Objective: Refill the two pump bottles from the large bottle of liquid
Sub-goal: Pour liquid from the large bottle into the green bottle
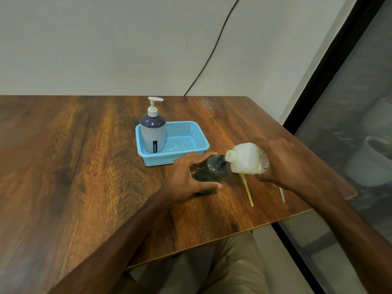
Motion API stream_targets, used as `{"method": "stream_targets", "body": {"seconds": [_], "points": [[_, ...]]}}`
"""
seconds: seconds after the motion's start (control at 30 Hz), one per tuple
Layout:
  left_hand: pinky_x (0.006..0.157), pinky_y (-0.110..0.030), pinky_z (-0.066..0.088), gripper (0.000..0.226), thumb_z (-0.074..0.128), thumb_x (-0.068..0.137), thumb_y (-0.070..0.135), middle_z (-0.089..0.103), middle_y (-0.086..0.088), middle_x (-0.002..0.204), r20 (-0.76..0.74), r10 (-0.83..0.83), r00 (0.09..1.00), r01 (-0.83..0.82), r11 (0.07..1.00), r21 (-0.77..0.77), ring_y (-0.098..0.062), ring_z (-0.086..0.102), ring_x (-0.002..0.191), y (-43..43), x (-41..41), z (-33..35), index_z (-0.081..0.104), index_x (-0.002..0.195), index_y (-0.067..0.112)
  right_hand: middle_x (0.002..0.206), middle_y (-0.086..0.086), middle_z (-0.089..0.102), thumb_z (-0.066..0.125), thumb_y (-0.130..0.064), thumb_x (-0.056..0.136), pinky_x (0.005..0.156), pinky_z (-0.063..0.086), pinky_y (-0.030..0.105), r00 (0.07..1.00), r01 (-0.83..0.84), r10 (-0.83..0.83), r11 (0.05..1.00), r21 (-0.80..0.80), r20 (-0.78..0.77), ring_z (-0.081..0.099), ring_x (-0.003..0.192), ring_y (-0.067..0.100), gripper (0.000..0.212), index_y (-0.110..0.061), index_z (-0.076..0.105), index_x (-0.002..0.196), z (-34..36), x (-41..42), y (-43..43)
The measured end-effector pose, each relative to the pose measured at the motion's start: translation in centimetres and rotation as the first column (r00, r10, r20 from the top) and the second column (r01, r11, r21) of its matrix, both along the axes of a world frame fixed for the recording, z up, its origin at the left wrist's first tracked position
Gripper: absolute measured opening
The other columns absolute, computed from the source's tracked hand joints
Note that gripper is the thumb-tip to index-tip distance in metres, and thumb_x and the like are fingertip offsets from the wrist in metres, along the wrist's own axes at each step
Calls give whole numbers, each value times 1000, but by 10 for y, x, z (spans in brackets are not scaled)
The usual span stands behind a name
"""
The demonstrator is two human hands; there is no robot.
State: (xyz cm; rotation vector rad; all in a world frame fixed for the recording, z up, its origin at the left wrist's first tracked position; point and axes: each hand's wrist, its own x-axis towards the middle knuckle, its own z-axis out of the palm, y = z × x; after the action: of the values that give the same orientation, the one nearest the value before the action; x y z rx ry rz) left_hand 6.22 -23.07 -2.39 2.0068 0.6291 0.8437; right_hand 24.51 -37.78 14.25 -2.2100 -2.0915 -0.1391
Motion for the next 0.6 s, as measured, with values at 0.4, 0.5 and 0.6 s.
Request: {"method": "stream_targets", "body": {"seconds": [0.4,0.5,0.6], "points": [[100,-37,60,91,91,63,64,66,11,130,10,-5,1000,5,1000,19,-8,61,123,-2,-1,2,60,145,36,103,6,69,81,-20,79,76,43,25,1000,22,-23,999,-32,-3,64,95,23,49,-9,63,123,3,-2,-1],[99,-37,60,92,91,63,63,66,11,129,11,-7,1000,7,1000,11,-7,61,122,-2,-1,2,60,145,36,106,6,68,81,-22,79,77,39,23,1000,9,-9,1000,-24,16,63,97,23,52,-9,62,126,3,-2,-1],[99,-36,60,91,91,63,62,66,12,129,8,-5,1000,5,1000,23,-6,61,122,-2,-1,2,59,144,37,109,6,67,80,-25,80,81,42,25,999,12,-11,1000,-26,31,63,100,23,54,-10,60,128,2,-1,0]]}}
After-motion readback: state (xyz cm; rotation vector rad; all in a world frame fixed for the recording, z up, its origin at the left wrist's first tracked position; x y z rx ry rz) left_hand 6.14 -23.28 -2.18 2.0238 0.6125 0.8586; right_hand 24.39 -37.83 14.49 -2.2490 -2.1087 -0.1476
